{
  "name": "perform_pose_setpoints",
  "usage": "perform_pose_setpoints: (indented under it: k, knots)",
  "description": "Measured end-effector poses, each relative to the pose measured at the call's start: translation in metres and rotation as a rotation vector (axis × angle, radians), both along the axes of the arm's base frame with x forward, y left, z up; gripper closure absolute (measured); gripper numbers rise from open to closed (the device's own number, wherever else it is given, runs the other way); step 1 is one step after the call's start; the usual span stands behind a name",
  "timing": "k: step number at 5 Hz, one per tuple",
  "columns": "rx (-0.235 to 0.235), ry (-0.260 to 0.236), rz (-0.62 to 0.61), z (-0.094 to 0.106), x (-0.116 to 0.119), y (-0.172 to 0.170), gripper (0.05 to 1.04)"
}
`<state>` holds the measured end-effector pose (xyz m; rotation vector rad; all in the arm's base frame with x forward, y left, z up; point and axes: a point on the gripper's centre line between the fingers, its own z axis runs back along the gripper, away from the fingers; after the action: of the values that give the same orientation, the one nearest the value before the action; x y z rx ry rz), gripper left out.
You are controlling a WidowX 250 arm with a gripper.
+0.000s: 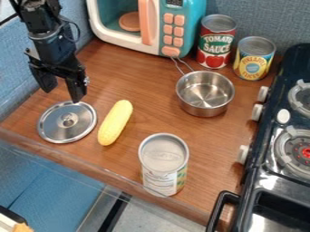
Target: Moved the silver pot from right to the upper left of table
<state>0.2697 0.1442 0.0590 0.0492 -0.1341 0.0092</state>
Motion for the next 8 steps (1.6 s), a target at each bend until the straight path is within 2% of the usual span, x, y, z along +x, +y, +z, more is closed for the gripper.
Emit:
perform_pose_setpoints:
  k: [1,2,3,4,5,6,8]
  knots:
    - [-0.018,0.030,-0.002,-0.010,-0.003,-0.003,0.083]
    - [-0.035,0.004,-0.127,-0.003,0.010,-0.045,0.083]
    - [-0.051,-0.061,-0.282,0.019,0.024,-0.095,0.083]
    - [-0.042,-0.103,-0.419,0.032,0.038,-0.145,0.083]
    - [-0.067,-0.142,-0.516,0.039,0.061,-0.193,0.083]
    - [-0.074,-0.121,-0.564,0.020,0.083,-0.224,0.083]
    - [-0.013,-0.026,-0.563,-0.030,0.102,-0.221,0.083]
